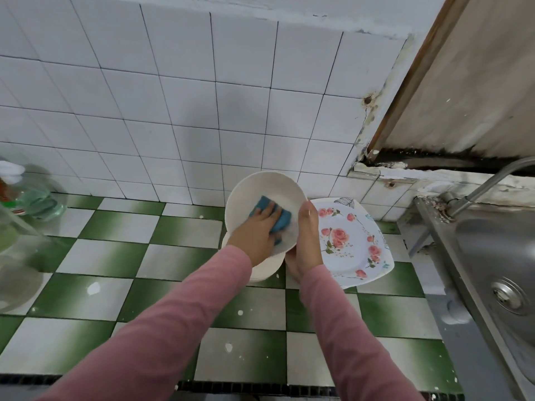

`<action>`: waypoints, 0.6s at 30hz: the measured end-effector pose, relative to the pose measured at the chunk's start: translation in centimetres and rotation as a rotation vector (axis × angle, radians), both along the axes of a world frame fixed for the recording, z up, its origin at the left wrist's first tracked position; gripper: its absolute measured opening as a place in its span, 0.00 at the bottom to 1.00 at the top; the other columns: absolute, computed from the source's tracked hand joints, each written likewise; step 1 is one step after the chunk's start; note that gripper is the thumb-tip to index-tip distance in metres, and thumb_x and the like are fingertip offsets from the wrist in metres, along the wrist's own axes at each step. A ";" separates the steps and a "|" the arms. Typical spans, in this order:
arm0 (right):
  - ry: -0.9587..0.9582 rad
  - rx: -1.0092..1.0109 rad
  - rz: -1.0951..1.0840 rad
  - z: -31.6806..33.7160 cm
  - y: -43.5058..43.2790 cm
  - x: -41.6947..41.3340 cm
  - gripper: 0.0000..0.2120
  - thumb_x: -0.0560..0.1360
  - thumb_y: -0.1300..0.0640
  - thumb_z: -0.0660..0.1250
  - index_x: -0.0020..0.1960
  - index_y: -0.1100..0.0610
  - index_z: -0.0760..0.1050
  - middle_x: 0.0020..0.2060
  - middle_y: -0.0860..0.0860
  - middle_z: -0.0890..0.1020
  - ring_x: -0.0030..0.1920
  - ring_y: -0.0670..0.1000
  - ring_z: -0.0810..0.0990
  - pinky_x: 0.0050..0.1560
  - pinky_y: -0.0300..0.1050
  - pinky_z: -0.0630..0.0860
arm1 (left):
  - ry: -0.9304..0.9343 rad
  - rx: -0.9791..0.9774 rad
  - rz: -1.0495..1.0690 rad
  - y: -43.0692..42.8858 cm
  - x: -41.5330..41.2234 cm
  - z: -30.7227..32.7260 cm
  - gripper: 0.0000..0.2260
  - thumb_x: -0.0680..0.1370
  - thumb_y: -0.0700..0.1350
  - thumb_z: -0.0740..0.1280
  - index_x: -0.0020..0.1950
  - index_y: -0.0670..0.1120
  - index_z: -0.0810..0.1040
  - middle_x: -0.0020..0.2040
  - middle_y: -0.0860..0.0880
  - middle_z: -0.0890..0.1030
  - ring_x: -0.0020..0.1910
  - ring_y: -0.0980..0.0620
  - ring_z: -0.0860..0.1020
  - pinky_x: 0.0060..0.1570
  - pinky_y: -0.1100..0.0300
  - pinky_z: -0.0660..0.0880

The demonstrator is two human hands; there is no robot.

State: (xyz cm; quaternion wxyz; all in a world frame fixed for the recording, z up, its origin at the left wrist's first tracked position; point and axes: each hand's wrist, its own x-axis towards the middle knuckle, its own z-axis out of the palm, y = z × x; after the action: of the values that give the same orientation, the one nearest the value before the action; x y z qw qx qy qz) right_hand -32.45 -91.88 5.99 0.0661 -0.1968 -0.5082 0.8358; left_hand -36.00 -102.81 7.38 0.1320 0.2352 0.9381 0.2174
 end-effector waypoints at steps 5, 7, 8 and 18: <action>-0.025 -0.080 -0.088 -0.6 1.1 0.6 0.27 0.64 0.26 0.71 0.59 0.34 0.76 0.65 0.56 0.79 0.63 0.62 0.79 0.62 0.68 0.75 | -0.240 -0.126 -0.171 0.7 1.2 1.8 0.22 0.84 0.52 0.52 0.78 0.57 0.58 0.76 0.47 0.67 0.67 0.42 0.70 0.69 0.49 0.65; -0.027 -0.086 -0.080 -0.7 1.5 0.7 0.26 0.64 0.26 0.71 0.59 0.33 0.76 0.65 0.56 0.78 0.63 0.64 0.79 0.60 0.70 0.76 | -0.312 -0.085 -0.139 0.7 1.4 2.9 0.17 0.83 0.52 0.53 0.70 0.56 0.70 0.66 0.46 0.76 0.57 0.45 0.73 0.62 0.51 0.69; -0.014 -0.068 -0.057 -0.7 1.7 0.7 0.27 0.64 0.26 0.71 0.60 0.34 0.75 0.65 0.55 0.78 0.64 0.64 0.78 0.60 0.71 0.75 | -0.304 -0.147 -0.142 0.6 1.3 3.2 0.15 0.83 0.51 0.52 0.65 0.54 0.73 0.63 0.45 0.77 0.55 0.45 0.73 0.60 0.51 0.70; 0.040 0.085 0.049 0.6 0.3 1.1 0.30 0.66 0.27 0.68 0.65 0.35 0.70 0.66 0.53 0.75 0.65 0.57 0.77 0.62 0.63 0.77 | 0.021 -0.178 -0.072 -0.1 -1.1 -0.6 0.32 0.85 0.50 0.53 0.77 0.46 0.31 0.78 0.48 0.31 0.77 0.49 0.34 0.75 0.51 0.36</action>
State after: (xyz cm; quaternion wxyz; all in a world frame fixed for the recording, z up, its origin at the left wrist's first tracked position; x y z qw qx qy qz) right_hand -31.36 -91.55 6.57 0.0639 -0.1644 -0.5464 0.8187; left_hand -37.13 -102.87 6.82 0.1501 0.2585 0.9459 0.1258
